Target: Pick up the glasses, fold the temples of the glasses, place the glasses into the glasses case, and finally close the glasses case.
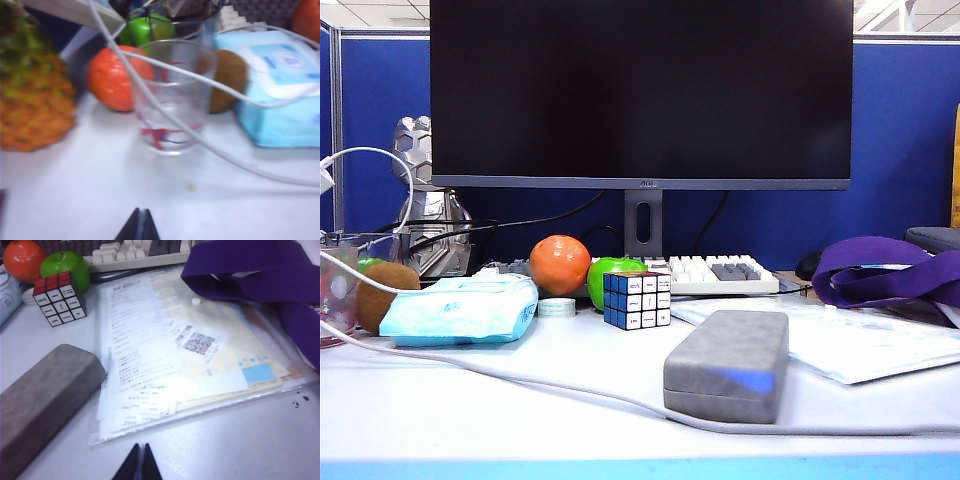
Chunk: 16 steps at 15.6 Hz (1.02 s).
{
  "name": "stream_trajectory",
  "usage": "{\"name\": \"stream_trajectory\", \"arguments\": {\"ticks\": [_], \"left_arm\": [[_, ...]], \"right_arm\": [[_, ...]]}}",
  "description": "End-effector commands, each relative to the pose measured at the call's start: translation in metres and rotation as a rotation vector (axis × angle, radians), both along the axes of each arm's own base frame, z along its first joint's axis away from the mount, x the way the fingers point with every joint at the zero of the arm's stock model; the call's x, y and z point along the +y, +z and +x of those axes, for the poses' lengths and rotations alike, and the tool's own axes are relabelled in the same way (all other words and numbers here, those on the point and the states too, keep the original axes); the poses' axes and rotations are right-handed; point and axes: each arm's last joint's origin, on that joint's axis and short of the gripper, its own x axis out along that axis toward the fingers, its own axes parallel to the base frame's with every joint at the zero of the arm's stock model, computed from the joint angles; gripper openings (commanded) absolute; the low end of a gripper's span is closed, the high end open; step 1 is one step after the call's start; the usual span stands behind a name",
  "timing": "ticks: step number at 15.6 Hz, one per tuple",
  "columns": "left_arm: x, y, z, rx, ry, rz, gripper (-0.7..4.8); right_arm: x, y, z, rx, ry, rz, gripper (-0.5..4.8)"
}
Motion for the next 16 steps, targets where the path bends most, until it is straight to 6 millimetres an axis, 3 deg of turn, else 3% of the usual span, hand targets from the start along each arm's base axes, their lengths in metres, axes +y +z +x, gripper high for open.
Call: {"name": "stream_trajectory", "arguments": {"ticks": [1,7,16], "left_arm": [[0.0022,-0.0036,-0.0003,0.036,-0.042,-0.041,-0.06],[0.0061,0.0055,-0.0048,-0.08,-0.04,-0.073,-0.06],[0.006,0.0062,-0.0047,-0.088,-0.041,-0.072,-0.05]], "right_arm": [[-0.0001,-0.0003,-0.0006,0.012,-0.001,0.0,-0.01],[-0.0001,-0.0003,-0.0006,0.012,-0.001,0.0,-0.01],[-0.0008,0.0034,-0.0024,-0.035,-0.002,0.014,-0.01]]}}
